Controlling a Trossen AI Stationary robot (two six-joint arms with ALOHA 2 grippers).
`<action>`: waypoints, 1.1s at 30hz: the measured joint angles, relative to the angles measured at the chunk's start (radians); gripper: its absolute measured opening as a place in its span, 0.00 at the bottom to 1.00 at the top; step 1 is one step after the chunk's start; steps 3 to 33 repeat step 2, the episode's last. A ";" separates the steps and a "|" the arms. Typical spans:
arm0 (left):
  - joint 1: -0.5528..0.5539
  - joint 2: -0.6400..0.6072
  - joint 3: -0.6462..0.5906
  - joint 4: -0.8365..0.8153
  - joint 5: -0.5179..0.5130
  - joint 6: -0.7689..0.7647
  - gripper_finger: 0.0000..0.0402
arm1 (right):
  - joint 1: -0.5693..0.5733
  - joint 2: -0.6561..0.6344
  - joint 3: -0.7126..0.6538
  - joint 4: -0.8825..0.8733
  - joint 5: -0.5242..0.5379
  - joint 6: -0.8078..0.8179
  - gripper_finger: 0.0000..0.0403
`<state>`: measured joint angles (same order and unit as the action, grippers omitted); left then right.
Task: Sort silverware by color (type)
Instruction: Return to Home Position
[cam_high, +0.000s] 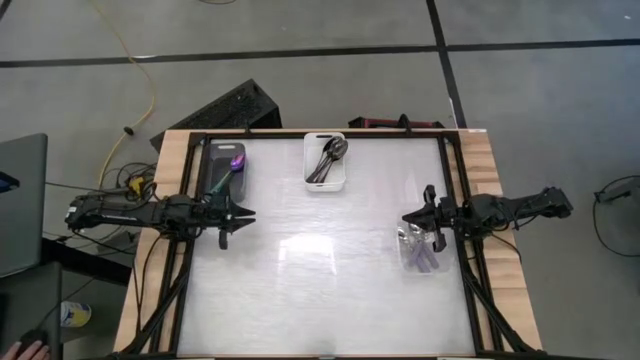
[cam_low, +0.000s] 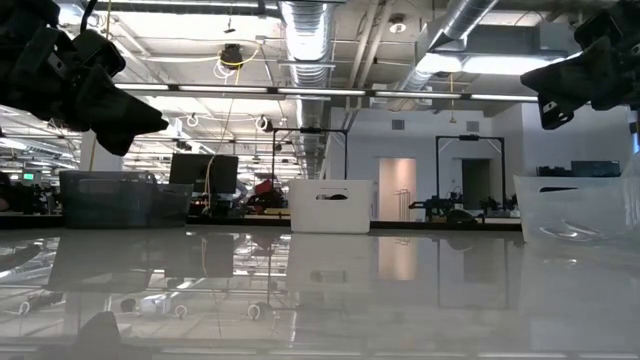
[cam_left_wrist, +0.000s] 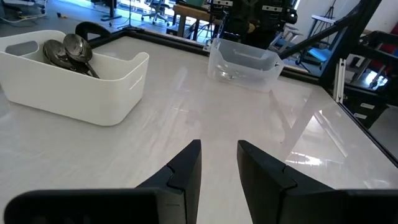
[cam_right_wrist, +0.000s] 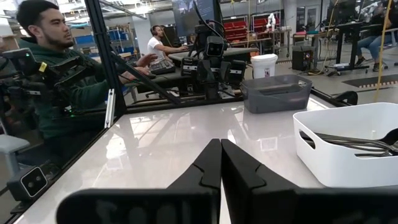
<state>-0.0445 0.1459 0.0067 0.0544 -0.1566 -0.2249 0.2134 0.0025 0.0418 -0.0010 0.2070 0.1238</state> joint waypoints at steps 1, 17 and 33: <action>0.000 0.000 0.000 0.000 0.000 0.000 0.22 | 0.000 0.000 0.000 0.000 0.000 0.000 0.09; 0.000 0.000 0.000 0.000 0.000 0.000 0.22 | 0.000 0.000 0.000 0.000 0.000 0.000 0.09; 0.000 0.000 0.000 0.000 0.000 0.000 0.22 | 0.000 0.000 0.000 0.000 0.000 0.000 0.09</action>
